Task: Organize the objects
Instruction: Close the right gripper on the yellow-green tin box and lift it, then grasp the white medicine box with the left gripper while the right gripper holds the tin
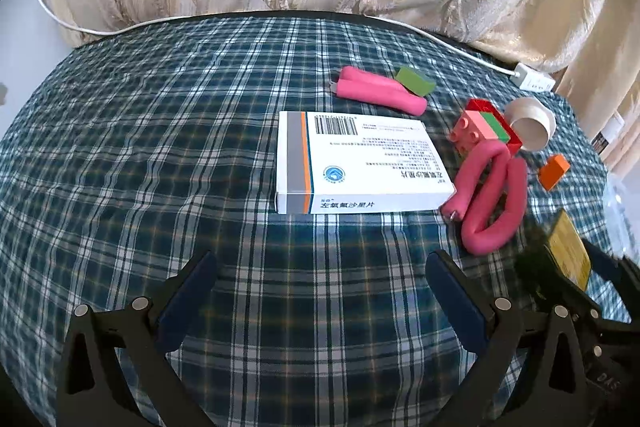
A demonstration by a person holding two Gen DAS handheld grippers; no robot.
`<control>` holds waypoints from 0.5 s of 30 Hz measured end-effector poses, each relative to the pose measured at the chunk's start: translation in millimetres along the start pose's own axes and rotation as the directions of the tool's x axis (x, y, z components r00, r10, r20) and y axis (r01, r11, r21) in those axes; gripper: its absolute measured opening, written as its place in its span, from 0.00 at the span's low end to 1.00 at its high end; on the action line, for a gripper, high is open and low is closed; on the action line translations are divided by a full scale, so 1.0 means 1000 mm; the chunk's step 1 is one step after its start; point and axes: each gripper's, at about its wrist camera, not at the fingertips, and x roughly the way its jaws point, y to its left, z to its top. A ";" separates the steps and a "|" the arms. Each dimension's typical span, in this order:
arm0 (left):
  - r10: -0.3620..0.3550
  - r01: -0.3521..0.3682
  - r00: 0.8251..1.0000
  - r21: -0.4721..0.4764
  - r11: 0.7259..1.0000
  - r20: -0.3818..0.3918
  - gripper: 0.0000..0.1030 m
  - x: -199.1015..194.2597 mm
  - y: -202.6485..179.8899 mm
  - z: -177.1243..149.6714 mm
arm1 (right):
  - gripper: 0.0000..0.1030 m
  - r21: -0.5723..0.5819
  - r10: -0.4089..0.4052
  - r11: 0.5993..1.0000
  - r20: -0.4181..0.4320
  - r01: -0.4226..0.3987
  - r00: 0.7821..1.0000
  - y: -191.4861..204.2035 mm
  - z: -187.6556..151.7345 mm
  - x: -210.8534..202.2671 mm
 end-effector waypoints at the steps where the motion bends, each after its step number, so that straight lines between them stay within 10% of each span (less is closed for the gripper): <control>1: 0.003 -0.003 1.000 -0.004 1.000 0.001 1.00 0.000 0.001 0.000 | 0.76 0.010 -0.004 1.000 0.001 0.004 1.000 -0.003 -0.002 -0.002; 15: 0.070 -0.073 0.997 0.079 0.994 0.034 1.00 -0.009 -0.012 0.035 | 0.76 0.058 0.012 0.998 0.022 -0.013 1.000 -0.014 -0.008 -0.009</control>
